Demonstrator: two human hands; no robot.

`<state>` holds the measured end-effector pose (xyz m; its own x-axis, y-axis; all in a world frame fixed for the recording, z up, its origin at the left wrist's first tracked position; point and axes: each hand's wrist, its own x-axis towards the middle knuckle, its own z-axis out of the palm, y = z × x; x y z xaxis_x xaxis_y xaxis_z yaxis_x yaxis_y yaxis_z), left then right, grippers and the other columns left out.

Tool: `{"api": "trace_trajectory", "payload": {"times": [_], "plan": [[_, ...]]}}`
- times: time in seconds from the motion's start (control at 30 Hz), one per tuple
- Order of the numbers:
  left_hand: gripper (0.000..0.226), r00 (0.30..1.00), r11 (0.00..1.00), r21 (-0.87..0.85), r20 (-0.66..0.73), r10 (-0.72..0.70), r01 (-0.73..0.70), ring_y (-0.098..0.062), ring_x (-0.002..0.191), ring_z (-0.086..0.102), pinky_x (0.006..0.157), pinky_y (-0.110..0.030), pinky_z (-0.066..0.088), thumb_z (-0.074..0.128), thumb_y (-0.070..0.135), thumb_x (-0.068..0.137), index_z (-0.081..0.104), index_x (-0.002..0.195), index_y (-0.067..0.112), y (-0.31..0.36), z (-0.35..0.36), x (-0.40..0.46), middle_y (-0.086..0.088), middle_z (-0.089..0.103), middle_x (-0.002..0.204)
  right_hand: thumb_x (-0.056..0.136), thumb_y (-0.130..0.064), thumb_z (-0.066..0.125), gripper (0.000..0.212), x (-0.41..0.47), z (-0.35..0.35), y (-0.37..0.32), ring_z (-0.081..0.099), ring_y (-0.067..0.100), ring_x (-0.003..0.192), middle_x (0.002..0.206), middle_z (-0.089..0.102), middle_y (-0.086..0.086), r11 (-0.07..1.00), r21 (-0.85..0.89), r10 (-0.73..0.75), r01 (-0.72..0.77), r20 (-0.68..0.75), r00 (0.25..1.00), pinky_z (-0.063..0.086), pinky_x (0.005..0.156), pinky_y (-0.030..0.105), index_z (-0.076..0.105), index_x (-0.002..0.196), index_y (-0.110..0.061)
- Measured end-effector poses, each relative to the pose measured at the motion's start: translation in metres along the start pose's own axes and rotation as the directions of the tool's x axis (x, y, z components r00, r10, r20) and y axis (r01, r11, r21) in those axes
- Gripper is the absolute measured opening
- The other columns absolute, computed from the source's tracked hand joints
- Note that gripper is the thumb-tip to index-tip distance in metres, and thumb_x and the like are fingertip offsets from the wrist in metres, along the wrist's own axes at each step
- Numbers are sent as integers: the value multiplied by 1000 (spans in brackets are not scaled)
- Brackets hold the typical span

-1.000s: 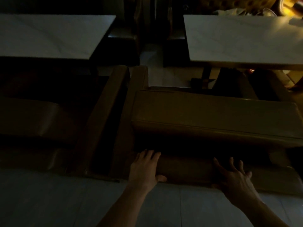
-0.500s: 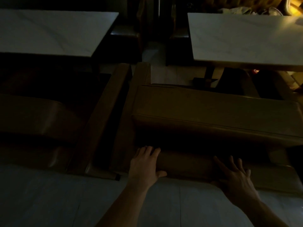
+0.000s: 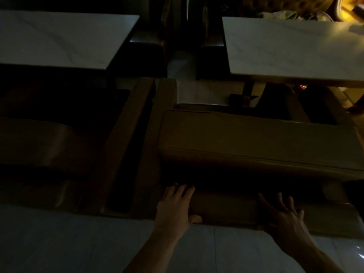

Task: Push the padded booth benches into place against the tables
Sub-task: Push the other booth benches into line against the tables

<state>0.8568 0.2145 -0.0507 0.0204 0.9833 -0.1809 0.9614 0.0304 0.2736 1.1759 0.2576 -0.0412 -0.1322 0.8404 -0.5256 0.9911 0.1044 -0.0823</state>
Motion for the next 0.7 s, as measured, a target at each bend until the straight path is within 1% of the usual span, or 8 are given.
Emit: {"api": "trace_trajectory", "payload": {"times": [0.13, 0.2, 0.3, 0.47, 0.6, 0.7], "plan": [[91, 1000, 1000, 19, 14, -3, 3, -21, 142, 22, 107, -41, 34, 63, 70, 76, 23, 150, 36, 6, -6, 3, 9, 31, 153, 86, -62, 56, 93, 3, -5, 3, -17, 43, 146, 162, -16, 10, 999, 34, -18, 18, -10, 1000, 6, 115, 66, -18, 142, -51], [91, 1000, 999, 37, 1, -2, 2, -21, 140, 26, 106, -41, 35, 64, 71, 75, 25, 149, 35, 7, -7, 5, 9, 34, 151, 87, -61, 56, 93, 4, -6, 2, -16, 43, 146, 162, -15, 11, 999, 34, -25, 26, -30, 999, 6, 115, 66, -15, 145, -49], [91, 1000, 1000, 18, 10, -17, 16, -23, 138, 29, 105, -41, 37, 66, 71, 73, 29, 148, 34, 7, -8, 10, 7, 37, 150, 87, -60, 57, 94, 4, -7, -1, -15, 44, 146, 163, -14, 11, 1000, 20, -9, 10, -55, 998, 6, 115, 66, -15, 146, -49], [92, 999, 999, -3, 14, -41, 41, -25, 142, 24, 114, -43, 28, 67, 67, 75, 27, 150, 33, 13, -6, 6, 4, 34, 153, 86, -64, 54, 94, 2, 0, 0, -16, 44, 146, 163, -13, 13, 1000, 6, -24, 25, -105, 994, 7, 116, 67, -16, 147, -47], [93, 996, 997, 0, 34, -77, 77, -25, 141, 24, 115, -45, 27, 71, 64, 74, 27, 149, 32, 19, -9, 9, 3, 34, 152, 86, -65, 54, 95, 3, -2, -1, -13, 45, 146, 163, -10, 13, 1000, -21, -13, 11, -104, 994, 8, 116, 67, -13, 151, -44], [93, 994, 995, 2, 48, -96, 96, -26, 144, 20, 117, -45, 24, 71, 63, 75, 25, 150, 32, 22, -9, 9, 3, 31, 154, 87, -64, 54, 94, 2, -6, -2, -11, 47, 146, 163, -8, 15, 999, -37, -17, 14, -96, 995, 10, 115, 67, -10, 152, -43]]}}
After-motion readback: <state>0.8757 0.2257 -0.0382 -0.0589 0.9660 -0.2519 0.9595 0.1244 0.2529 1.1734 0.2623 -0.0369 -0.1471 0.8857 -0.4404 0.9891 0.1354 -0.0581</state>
